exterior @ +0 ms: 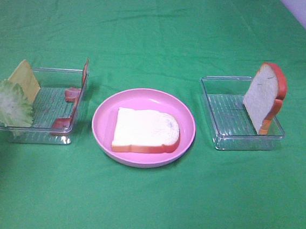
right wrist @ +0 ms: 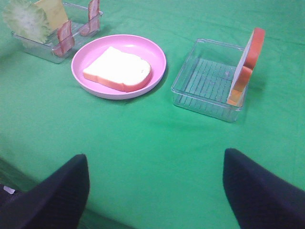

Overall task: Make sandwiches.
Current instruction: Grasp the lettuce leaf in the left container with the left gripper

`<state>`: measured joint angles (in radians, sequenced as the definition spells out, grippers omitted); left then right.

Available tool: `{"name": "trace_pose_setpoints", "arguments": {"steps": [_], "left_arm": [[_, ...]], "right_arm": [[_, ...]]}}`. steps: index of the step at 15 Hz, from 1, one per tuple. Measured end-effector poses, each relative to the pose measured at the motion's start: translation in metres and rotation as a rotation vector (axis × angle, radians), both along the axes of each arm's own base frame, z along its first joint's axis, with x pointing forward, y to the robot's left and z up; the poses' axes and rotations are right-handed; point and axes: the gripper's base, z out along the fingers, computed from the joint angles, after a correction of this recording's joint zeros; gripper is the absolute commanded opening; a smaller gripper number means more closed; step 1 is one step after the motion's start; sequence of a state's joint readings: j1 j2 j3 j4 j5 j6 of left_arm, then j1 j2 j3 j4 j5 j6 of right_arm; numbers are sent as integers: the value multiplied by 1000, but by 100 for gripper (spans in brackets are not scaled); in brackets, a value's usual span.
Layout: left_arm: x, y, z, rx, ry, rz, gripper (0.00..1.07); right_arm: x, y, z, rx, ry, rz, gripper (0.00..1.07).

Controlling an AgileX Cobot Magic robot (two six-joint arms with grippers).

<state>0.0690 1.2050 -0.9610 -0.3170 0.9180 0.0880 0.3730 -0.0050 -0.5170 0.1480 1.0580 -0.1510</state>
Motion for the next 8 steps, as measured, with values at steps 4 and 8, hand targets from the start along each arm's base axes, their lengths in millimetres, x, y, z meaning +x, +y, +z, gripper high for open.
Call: {"name": "trace_pose_setpoints", "arguments": {"steps": [4, 8], "left_arm": [[51, 11, -32, 72, 158, 17, 76], [74, 16, -70, 107, 239, 15, 76]], "right_arm": [[0, 0, 0, -1, 0, -1, 75], [0, 0, -1, -1, 2, -1, 75]]}}
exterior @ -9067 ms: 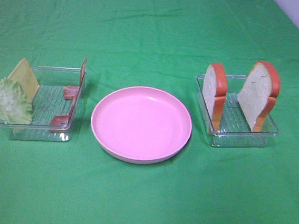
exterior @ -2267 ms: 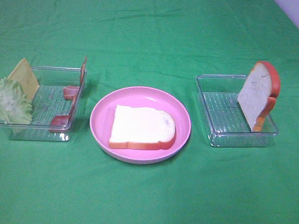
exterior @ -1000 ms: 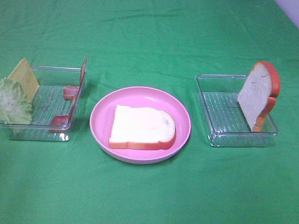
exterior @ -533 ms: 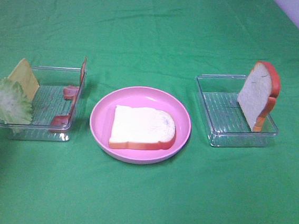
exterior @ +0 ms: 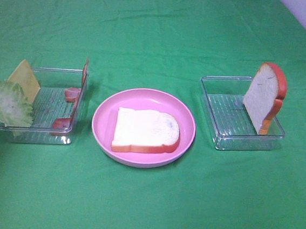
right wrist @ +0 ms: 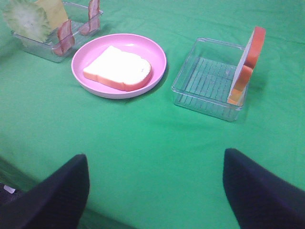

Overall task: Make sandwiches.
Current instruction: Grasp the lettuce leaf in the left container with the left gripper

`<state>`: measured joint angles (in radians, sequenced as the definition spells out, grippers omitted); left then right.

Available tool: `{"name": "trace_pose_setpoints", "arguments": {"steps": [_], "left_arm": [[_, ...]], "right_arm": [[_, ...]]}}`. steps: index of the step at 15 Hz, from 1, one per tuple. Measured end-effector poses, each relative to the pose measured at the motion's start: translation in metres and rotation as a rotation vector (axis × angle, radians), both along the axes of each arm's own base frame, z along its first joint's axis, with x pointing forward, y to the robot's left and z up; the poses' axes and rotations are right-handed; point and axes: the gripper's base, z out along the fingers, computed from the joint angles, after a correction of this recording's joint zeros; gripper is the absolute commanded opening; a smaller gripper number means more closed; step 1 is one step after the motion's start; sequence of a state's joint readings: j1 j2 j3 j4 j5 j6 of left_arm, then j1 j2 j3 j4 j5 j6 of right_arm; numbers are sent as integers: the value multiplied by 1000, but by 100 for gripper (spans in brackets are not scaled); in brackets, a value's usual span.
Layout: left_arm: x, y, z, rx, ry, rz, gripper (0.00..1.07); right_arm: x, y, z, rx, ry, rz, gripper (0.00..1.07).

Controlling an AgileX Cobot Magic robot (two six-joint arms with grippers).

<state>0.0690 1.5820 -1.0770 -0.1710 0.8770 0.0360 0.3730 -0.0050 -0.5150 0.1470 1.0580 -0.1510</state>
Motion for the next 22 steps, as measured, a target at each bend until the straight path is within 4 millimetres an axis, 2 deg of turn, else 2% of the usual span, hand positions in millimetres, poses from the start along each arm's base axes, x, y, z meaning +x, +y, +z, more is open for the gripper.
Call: {"name": "trace_pose_setpoints", "arguments": {"steps": [5, 7, 9, 14, 17, 22], "left_arm": [[18, 1, -31, -3, 17, -6, 76], [21, 0, -40, -11, 35, -10, 76], [25, -2, -39, -13, 2, -15, 76], [32, -30, -53, -17, 23, -81, 74], [38, -35, -52, -21, 16, -80, 55], [37, -36, -52, -9, 27, -93, 41]], "right_arm": [[0, 0, 0, 0, 0, 0, 75], [0, 0, 0, 1, 0, 1, 75], [0, 0, 0, 2, 1, 0, 75], [0, 0, 0, 2, 1, 1, 75], [0, 0, 0, 2, 1, 1, 75], [0, 0, 0, 2, 1, 1, 75]]}}
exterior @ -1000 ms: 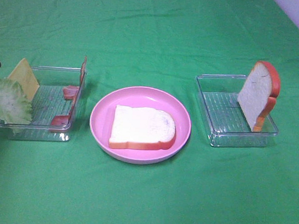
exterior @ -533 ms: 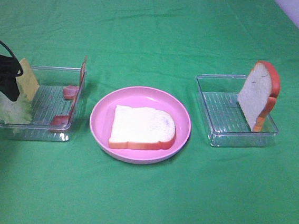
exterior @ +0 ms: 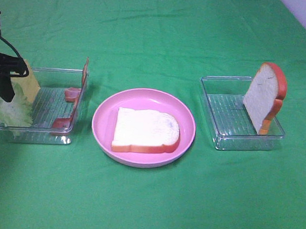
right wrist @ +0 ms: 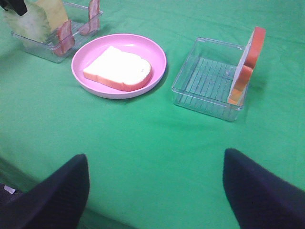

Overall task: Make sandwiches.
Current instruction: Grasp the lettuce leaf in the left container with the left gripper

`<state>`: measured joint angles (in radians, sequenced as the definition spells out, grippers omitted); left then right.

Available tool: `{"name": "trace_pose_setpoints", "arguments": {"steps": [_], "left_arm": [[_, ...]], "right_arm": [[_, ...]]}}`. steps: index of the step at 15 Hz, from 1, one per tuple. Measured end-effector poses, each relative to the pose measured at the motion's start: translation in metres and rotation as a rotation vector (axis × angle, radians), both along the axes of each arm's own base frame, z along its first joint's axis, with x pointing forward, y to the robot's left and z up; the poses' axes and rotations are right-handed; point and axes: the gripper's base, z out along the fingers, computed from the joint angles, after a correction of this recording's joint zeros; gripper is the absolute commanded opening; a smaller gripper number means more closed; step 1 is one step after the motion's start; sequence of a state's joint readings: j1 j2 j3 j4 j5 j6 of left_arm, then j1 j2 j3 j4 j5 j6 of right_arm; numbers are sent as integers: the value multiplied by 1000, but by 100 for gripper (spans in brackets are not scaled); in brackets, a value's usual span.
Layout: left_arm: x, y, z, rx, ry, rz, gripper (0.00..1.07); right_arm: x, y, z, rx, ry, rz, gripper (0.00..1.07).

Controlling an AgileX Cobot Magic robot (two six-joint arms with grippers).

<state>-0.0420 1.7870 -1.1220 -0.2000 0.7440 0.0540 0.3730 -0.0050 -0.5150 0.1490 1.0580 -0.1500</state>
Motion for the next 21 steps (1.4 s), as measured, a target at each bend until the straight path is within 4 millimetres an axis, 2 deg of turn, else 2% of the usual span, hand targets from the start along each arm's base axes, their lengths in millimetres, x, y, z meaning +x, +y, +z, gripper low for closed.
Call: {"name": "trace_pose_setpoints", "arguments": {"steps": [3, 6, 9, 12, 13, 20, 21], "left_arm": [[-1, 0, 0, 6, 14, -7, 40], [-2, 1, -1, 12, 19, -12, 25], [-2, 2, -1, 30, 22, -24, 27], [-2, 2, -1, 30, 21, -24, 42], [-2, 2, -1, 30, 19, -23, 43], [3, 2, 0, 33, -32, -15, 43], [4, 2, -6, 34, -13, -17, 43]], "right_arm": [[0, 0, 0, 0, 0, 0, 75], [0, 0, 0, 0, 0, 0, 75], [0, 0, 0, 0, 0, 0, 75], [0, 0, 0, 0, 0, 0, 75], [0, 0, 0, 0, 0, 0, 75], [0, 0, 0, 0, 0, 0, 75], [0, 0, 0, 0, 0, 0, 75]]}}
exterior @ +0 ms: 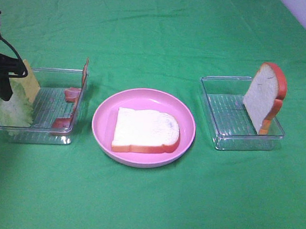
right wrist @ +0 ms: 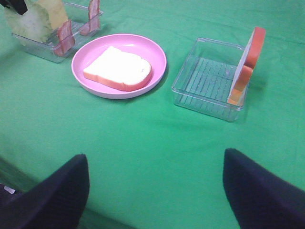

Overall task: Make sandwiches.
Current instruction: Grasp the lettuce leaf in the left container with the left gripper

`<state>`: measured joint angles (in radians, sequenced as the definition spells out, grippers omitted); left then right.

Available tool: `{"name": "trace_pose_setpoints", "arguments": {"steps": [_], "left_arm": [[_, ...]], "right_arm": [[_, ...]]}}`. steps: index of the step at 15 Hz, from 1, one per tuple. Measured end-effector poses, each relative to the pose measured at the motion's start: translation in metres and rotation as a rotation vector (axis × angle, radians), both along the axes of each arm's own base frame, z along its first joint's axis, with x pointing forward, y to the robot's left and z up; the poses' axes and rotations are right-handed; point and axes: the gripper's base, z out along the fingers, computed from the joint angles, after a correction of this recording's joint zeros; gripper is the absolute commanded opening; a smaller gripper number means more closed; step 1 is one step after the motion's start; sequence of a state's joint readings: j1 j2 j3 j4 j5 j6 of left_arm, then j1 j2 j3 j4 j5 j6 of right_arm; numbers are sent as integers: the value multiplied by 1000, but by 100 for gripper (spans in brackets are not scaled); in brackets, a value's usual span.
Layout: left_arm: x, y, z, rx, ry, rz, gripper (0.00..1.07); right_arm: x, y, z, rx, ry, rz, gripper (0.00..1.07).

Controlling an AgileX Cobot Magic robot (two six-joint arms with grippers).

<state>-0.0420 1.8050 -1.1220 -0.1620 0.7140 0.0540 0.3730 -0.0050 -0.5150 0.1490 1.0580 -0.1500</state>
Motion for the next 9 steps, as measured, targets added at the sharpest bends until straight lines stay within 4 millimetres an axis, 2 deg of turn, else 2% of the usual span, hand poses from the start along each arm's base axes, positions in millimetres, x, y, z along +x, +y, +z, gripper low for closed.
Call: {"name": "trace_pose_setpoints", "arguments": {"steps": [4, 7, 9], "left_arm": [[1, 0, -11, 9, 36, -6, 42], [1, 1, -11, 9, 35, -6, 20], [2, 1, -11, 10, 30, -5, 10]], "right_arm": [[0, 0, 0, 0, 0, 0, 75], [0, 0, 0, 0, 0, 0, 75], [0, 0, 0, 0, 0, 0, 75]]}}
